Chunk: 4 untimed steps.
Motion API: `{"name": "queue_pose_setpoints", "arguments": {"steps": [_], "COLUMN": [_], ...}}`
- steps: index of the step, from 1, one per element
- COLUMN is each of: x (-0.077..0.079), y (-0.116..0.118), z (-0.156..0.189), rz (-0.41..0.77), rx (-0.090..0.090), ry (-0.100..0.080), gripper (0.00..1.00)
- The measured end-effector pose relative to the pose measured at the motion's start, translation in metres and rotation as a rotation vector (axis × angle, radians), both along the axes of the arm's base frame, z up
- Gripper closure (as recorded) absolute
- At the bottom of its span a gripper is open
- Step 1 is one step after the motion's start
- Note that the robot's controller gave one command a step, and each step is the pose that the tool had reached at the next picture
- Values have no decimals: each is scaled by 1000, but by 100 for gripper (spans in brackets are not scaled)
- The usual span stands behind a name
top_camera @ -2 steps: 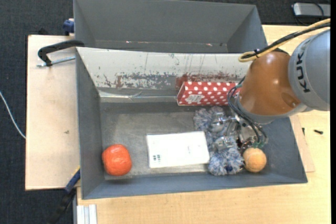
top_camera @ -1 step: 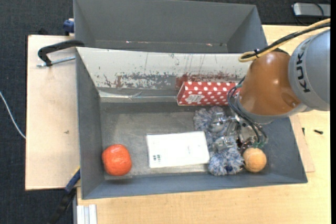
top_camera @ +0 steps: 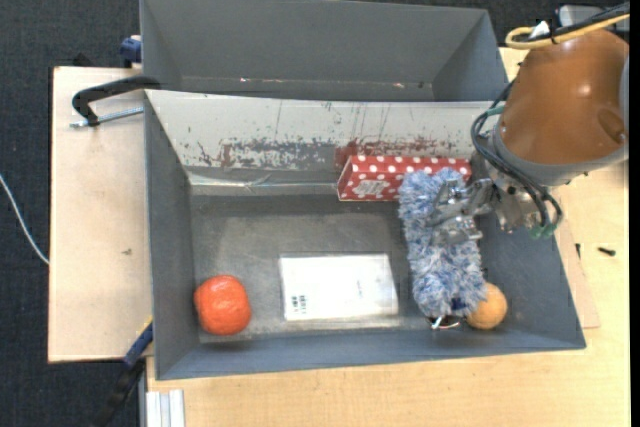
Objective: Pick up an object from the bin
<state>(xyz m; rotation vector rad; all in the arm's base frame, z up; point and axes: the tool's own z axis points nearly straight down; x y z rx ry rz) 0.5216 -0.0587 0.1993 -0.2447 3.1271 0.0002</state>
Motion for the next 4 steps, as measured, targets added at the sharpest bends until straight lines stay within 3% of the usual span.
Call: {"name": "queue_pose_setpoints", "arguments": {"steps": [1,2,3,4], "x": [0,0,6,4], "y": [0,0,1,0], "z": [0,0,-13,-70], "rz": [0,0,91,230], "rx": [0,0,-1,-1], "ry": [0,0,-3,-2], "gripper": [0,0,0,0]}}
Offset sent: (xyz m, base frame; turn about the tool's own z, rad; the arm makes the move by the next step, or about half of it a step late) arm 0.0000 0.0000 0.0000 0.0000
